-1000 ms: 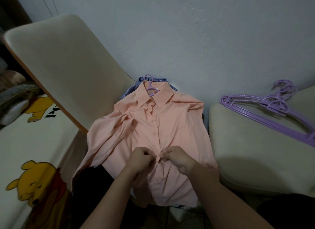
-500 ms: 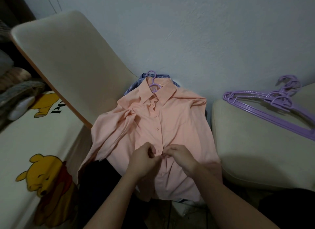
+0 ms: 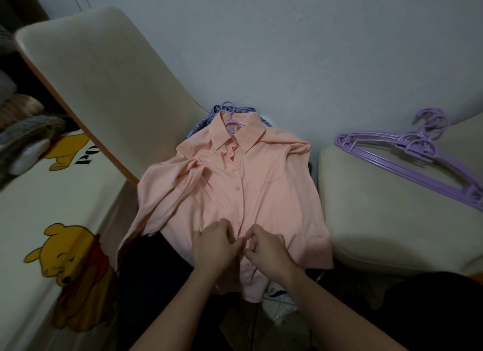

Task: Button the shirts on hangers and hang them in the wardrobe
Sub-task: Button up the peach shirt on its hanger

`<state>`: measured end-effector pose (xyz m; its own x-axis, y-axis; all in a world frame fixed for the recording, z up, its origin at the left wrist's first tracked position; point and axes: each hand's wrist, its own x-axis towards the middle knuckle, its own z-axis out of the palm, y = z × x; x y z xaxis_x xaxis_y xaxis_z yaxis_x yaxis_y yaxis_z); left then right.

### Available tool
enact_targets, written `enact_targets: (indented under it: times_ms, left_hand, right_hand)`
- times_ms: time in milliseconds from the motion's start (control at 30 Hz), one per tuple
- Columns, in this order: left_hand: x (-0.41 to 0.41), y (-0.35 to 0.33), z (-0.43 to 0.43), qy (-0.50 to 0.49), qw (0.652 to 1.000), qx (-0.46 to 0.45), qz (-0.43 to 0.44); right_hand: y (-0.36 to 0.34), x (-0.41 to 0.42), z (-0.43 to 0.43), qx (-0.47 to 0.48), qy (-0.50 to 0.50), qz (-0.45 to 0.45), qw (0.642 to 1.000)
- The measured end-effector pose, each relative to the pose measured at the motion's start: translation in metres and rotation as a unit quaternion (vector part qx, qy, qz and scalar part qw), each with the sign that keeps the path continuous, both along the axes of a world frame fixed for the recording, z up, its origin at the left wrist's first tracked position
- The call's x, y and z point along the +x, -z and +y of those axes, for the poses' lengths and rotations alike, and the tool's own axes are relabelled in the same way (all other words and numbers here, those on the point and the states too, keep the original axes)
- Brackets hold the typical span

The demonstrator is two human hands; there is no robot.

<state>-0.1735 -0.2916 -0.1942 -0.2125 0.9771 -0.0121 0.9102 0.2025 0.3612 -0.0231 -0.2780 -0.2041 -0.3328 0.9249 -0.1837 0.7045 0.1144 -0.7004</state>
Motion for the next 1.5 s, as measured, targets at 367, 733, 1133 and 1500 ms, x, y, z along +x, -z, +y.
enact_targets:
  times_ms: [367,733,1133,1500]
  left_hand:
    - [0.003,0.002,-0.014,-0.039,0.998,0.024,-0.041]
    - [-0.012,0.011,-0.034,-0.065,0.985,0.017,-0.156]
    - [-0.020,0.021,-0.061,-0.043,0.976,0.047,-0.210]
    - [-0.018,0.030,-0.072,-0.021,0.957,0.002,-0.288]
  right_hand:
    - [-0.008,-0.002,-0.003,-0.009,-0.026,-0.051,0.998]
    - [0.006,-0.013,-0.015,0.102,-0.034,-0.142,0.984]
    - [0.008,-0.013,-0.024,0.112,-0.039,-0.152,0.981]
    - [0.016,-0.016,-0.039,0.089,0.029,-0.080,0.992]
